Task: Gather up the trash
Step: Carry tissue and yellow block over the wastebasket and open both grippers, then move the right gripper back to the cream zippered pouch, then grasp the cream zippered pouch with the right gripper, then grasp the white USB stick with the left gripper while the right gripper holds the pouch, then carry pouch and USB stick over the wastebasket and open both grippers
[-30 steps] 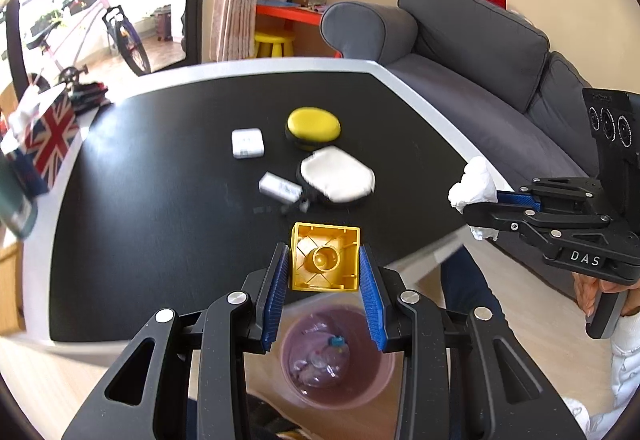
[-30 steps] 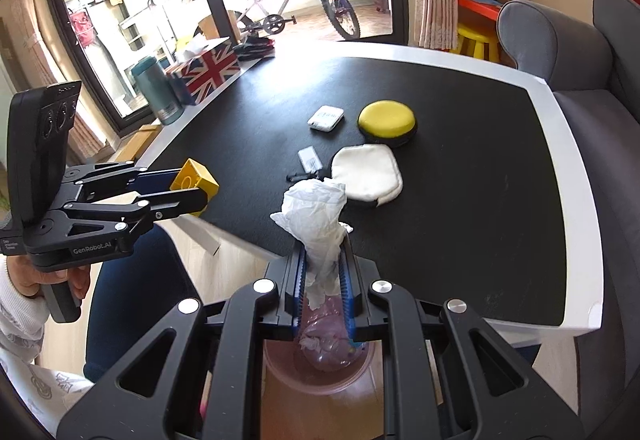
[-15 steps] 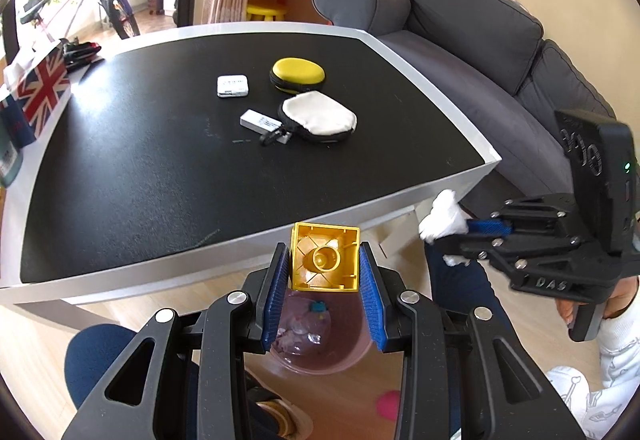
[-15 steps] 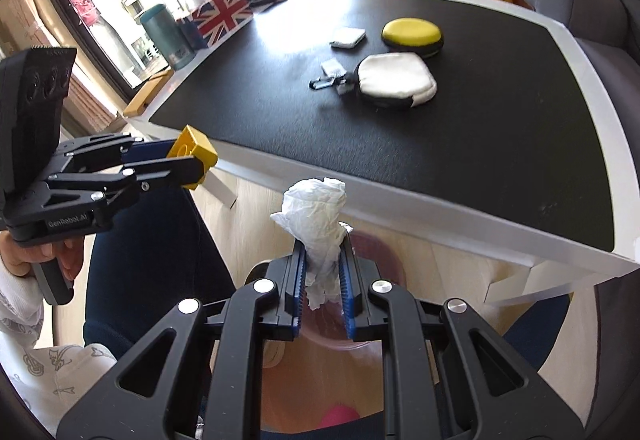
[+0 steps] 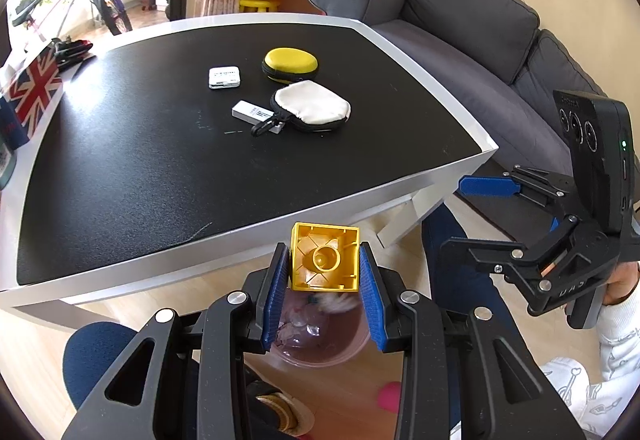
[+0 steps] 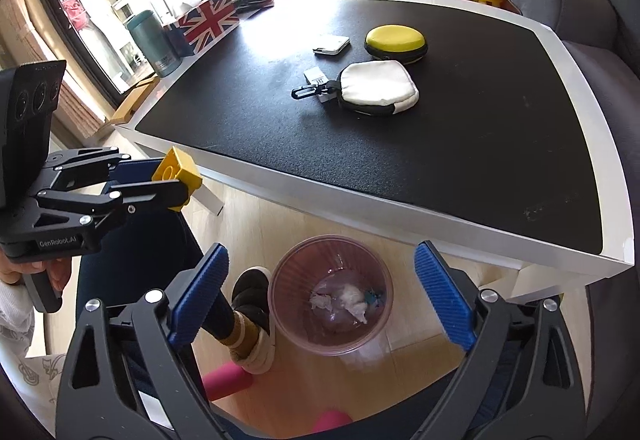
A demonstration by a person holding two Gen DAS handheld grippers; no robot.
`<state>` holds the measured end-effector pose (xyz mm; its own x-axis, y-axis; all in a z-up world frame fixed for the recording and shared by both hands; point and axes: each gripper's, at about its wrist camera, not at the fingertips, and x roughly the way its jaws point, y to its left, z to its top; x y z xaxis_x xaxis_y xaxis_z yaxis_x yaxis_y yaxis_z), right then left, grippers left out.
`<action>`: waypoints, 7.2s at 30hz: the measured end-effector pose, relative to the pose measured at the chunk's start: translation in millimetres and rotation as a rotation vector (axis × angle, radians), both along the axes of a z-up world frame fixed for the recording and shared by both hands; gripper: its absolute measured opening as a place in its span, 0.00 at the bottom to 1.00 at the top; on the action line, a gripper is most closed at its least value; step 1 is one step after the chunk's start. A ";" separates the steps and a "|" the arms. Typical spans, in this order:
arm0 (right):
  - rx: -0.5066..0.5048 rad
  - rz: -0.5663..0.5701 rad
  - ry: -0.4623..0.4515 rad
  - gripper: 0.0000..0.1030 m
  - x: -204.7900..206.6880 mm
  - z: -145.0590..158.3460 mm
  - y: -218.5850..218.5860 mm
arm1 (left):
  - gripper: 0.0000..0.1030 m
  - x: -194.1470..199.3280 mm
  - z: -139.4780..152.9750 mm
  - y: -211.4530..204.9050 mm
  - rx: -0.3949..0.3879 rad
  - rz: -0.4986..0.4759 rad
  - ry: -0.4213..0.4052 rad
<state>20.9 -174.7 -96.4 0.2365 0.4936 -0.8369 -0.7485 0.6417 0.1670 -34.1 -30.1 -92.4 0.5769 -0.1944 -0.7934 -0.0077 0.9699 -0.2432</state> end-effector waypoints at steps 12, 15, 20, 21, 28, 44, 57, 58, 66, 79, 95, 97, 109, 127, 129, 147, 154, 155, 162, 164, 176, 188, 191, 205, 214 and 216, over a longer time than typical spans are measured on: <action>0.022 -0.029 -0.010 0.90 5.9 9.2 -6.8 | 0.34 2.8 -7.6 -3.9 -0.015 -0.025 0.034; 0.027 -0.037 -0.012 0.90 7.2 10.1 -9.9 | 0.34 3.5 -8.2 -5.8 -0.014 -0.029 0.038; 0.032 -0.052 -0.008 0.90 9.4 10.5 -16.1 | 0.81 3.6 -4.4 -4.7 -0.012 -0.013 0.004; 0.033 -0.054 -0.007 0.90 9.7 10.5 -16.6 | 0.90 3.1 -3.1 -4.0 -0.010 -0.001 -0.009; 0.035 -0.063 -0.007 0.92 11.0 11.0 -19.2 | 0.92 3.7 -3.7 1.7 0.017 0.033 0.007; 0.037 -0.053 -0.012 0.93 11.1 14.8 -14.8 | 0.93 6.3 1.6 6.9 0.017 0.052 -0.008; 0.039 -0.027 -0.034 0.93 39.3 26.2 6.4 | 0.93 20.3 16.6 25.7 0.040 0.083 -0.051; 0.035 -0.021 -0.041 0.93 42.8 27.7 10.3 | 0.93 21.9 18.7 27.2 0.043 0.083 -0.057; 0.002 0.035 -0.048 0.93 80.5 29.6 48.1 | 0.93 26.5 26.4 35.6 0.035 0.095 -0.078; -0.112 0.089 0.009 0.93 123.7 -3.9 95.3 | 0.93 30.4 23.8 46.8 0.028 0.115 -0.068; -0.200 0.089 0.036 0.93 147.8 -37.2 120.9 | 0.93 32.9 17.7 52.2 0.016 0.130 -0.051; -0.208 0.097 0.018 0.86 145.4 -36.9 121.4 | 0.93 32.5 17.3 51.9 0.015 0.129 -0.050; -0.175 0.070 -0.023 0.75 142.4 -25.7 111.6 | 0.93 41.4 16.0 51.8 0.028 0.115 -0.051; -0.074 -0.010 -0.029 0.75 134.1 26.8 63.9 | 0.93 101.3 5.4 53.9 0.086 -0.051 -0.049; -0.075 -0.020 -0.031 0.75 135.0 28.3 58.9 | 0.93 111.2 0.6 53.7 0.094 -0.077 -0.041; -0.067 -0.065 -0.030 0.75 141.0 34.1 34.9 | 0.91 161.0 -42.3 41.5 0.193 -0.265 0.035; -0.067 -0.065 -0.026 0.75 143.0 30.8 37.3 | 0.69 160.3 -45.3 44.3 0.206 -0.247 0.025; -0.067 -0.064 -0.025 0.75 143.0 30.3 38.1 | 0.66 160.5 -44.5 44.0 0.212 -0.241 0.024; -0.059 -0.055 -0.021 0.75 142.2 27.3 44.6 | 0.55 159.9 -42.5 47.8 0.204 -0.212 0.022; -0.054 -0.056 -0.021 0.75 142.3 27.2 45.0 | 0.55 160.2 -43.3 48.9 0.195 -0.198 0.016; -0.036 -0.065 -0.042 0.75 136.5 31.1 42.7 | 0.55 144.2 -14.0 60.4 0.132 -0.056 0.029; -0.013 -0.027 -0.096 0.75 92.6 47.4 34.2 | 0.55 88.2 21.7 40.0 0.102 -0.014 0.004; 0.000 -0.015 -0.102 0.75 76.9 51.4 29.1 | 0.55 70.0 28.8 35.2 0.086 -0.014 -0.013; -0.008 0.041 -0.055 0.75 14.7 39.4 5.4 | 0.55 18.5 14.6 16.6 0.045 0.011 0.034; -0.042 0.082 0.043 0.75 -9.7 1.8 0.7 | 0.55 -2.5 6.0 14.3 0.009 0.029 0.049; -0.041 0.086 0.056 0.75 -12.8 -2.6 -1.2 | 0.55 -4.4 7.1 13.8 0.010 0.027 0.046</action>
